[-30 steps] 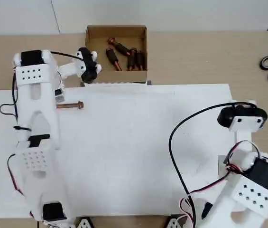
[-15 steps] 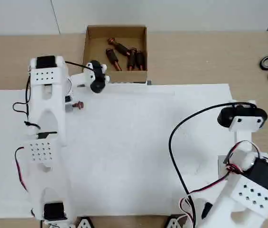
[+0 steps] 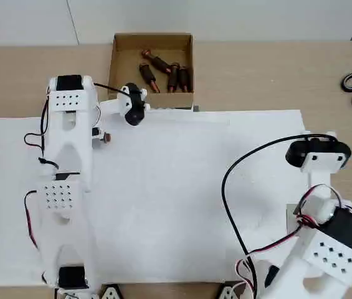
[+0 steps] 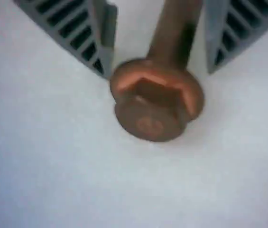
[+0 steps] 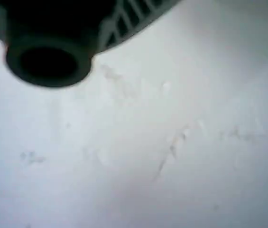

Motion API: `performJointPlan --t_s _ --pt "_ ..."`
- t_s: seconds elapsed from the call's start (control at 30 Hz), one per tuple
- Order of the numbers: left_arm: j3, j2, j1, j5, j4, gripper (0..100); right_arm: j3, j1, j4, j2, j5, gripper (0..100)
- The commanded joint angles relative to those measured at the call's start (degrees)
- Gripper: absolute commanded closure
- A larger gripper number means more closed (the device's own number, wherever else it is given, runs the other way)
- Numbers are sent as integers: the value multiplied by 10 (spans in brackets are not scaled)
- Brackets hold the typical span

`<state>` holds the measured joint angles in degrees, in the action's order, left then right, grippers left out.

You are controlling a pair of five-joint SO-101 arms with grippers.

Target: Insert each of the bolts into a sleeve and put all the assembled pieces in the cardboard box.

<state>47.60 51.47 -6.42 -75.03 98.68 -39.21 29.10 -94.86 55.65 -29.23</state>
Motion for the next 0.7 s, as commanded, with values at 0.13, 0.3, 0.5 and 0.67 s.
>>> performJointPlan --t_s 0.13,0.3,0.5,0.67 --pt "18 -3 29 -51 -2 934 4 3 0 7 7 994" --pt "16 -3 32 -51 1 994 4 3 0 7 7 994" --pt "22 -9 27 -48 17 995 4 3 -1 7 7 994" --pt "20 -54 25 -21 17 995 4 2 -2 7 6 995"
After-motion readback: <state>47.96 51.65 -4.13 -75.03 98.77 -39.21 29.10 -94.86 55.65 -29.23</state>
